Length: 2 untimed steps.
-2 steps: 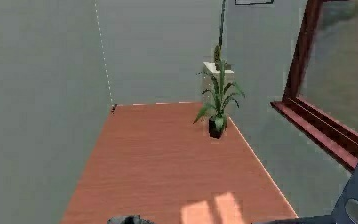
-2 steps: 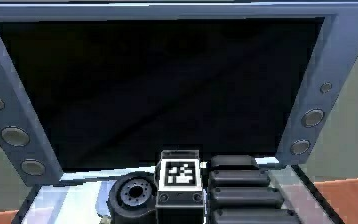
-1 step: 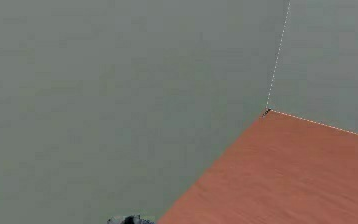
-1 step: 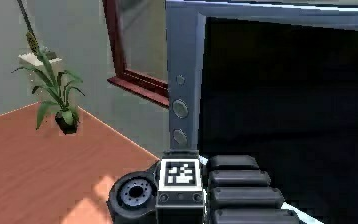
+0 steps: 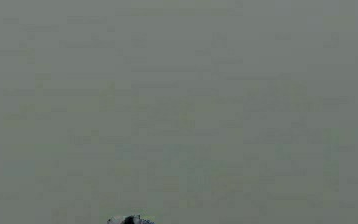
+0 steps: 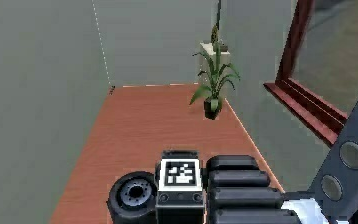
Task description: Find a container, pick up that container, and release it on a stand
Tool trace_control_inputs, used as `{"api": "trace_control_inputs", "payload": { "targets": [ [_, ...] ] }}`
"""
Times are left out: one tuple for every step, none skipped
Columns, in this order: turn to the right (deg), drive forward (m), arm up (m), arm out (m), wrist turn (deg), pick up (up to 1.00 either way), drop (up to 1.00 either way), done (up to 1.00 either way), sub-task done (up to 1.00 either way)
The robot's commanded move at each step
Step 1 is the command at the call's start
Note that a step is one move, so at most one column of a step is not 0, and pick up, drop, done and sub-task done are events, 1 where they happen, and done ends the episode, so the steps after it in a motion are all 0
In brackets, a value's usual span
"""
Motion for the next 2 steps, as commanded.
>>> {"api": "trace_control_inputs", "payload": {
  "targets": [
    [-45.0,0.0,0.0,0.0,0.0,0.0,0.0,0.0,0.0],
    [-42.0,0.0,0.0,0.0,0.0,0.0,0.0,0.0,0.0]
  ]
}}
